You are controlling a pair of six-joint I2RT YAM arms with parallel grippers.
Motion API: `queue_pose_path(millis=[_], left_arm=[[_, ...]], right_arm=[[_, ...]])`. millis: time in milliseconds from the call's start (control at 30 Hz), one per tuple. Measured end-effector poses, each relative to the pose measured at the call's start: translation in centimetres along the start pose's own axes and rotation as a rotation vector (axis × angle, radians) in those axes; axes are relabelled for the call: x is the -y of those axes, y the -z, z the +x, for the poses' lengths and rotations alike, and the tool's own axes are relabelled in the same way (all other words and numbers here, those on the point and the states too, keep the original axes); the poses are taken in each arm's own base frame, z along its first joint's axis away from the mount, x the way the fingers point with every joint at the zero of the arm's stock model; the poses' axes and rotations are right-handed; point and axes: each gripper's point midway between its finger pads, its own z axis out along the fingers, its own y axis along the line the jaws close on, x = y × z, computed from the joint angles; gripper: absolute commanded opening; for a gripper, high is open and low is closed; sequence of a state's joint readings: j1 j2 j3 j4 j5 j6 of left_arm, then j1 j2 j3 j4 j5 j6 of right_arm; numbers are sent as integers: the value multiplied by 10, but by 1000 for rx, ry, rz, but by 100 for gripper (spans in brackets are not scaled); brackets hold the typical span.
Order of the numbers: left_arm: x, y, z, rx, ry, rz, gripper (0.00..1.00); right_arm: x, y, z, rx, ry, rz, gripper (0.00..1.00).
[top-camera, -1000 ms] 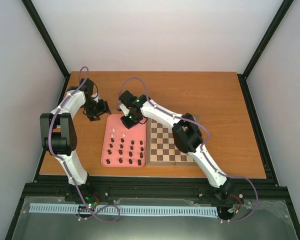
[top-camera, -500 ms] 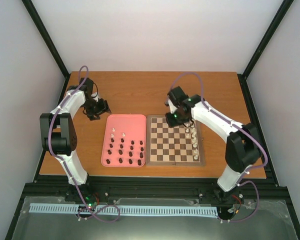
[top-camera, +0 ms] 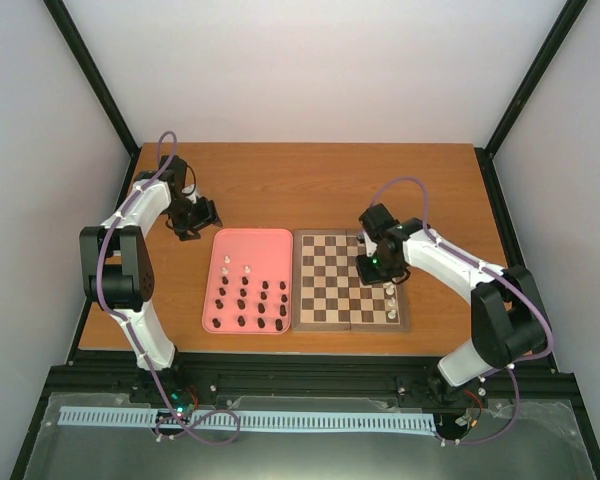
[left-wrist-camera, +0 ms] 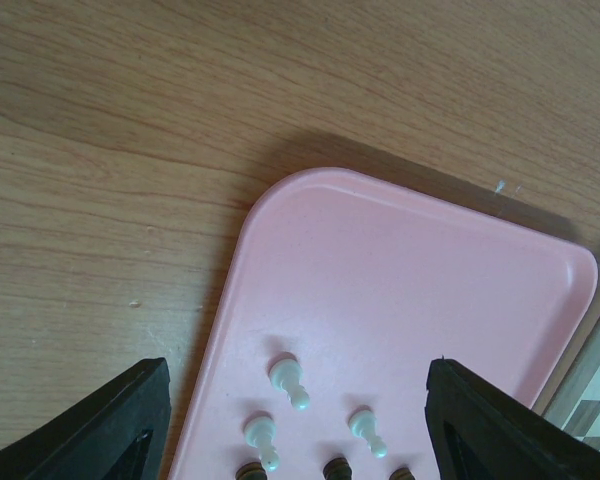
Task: Set up the chess pieces on the board
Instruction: Place the chess piece on the chessboard.
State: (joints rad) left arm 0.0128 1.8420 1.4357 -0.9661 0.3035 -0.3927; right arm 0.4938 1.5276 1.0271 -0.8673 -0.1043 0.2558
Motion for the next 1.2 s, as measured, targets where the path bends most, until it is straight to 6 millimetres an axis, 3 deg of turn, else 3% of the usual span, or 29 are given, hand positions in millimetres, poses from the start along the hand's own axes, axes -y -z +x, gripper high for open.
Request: queue_pose_path(millis=[333, 1200], left_arm=[[0, 0, 0, 0, 0, 0, 79], [0, 0, 0, 0, 0, 0, 79]], right_arm=[[25, -9, -4, 9, -81, 17, 3], [33, -19, 0, -17, -89, 46, 7]])
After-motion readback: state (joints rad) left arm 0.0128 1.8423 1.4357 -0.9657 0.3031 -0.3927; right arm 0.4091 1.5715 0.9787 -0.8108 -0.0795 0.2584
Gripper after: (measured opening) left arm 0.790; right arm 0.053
